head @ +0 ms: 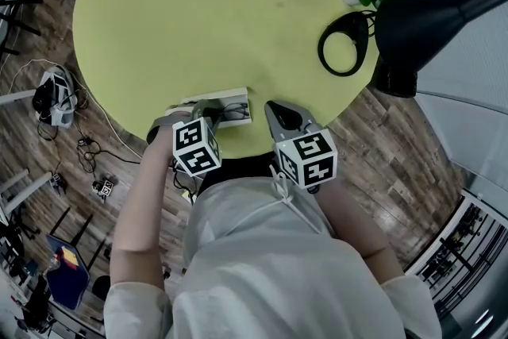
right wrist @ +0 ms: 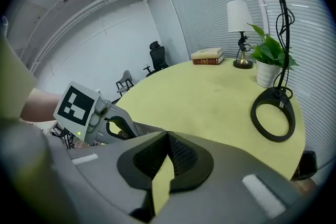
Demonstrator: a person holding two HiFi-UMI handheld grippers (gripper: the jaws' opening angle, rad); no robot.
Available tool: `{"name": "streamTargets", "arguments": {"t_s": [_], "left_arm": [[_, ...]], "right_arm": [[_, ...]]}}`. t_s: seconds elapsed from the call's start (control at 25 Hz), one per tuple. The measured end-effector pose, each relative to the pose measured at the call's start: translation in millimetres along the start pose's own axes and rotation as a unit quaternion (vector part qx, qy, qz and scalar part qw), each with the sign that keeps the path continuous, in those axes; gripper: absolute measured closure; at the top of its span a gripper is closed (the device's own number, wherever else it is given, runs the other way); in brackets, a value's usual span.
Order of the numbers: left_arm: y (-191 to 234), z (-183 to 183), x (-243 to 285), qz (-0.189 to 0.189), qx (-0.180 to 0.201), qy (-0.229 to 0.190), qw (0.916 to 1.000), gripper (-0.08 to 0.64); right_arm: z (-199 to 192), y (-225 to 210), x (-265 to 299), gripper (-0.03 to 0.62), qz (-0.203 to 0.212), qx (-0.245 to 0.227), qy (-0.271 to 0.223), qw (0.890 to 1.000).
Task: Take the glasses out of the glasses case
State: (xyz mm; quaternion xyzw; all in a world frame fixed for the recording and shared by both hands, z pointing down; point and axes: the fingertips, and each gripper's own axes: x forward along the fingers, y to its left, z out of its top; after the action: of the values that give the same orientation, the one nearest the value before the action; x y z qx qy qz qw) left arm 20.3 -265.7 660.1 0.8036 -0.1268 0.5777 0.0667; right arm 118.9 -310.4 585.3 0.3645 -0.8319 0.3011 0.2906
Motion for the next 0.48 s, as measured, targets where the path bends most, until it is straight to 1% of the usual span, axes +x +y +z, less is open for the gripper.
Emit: {"name": "streamTargets", "arguments": {"t_s": [0.24,0.48], "left_arm": [[-0.6,-2.0,-5.5,-0.009,0.012,-0.009,0.9998,0.538],[5.9,2.0,-17.3,0.004,0.013,-0.031,0.9994,0.54]], "right_arm": [[4.6,4.3,-1.4,0.592,0.0,-0.002,-0.001,1.0],[10.8,5.3,-4.2,0.592,-0.003,-0.003,-0.007,1.0]]}}
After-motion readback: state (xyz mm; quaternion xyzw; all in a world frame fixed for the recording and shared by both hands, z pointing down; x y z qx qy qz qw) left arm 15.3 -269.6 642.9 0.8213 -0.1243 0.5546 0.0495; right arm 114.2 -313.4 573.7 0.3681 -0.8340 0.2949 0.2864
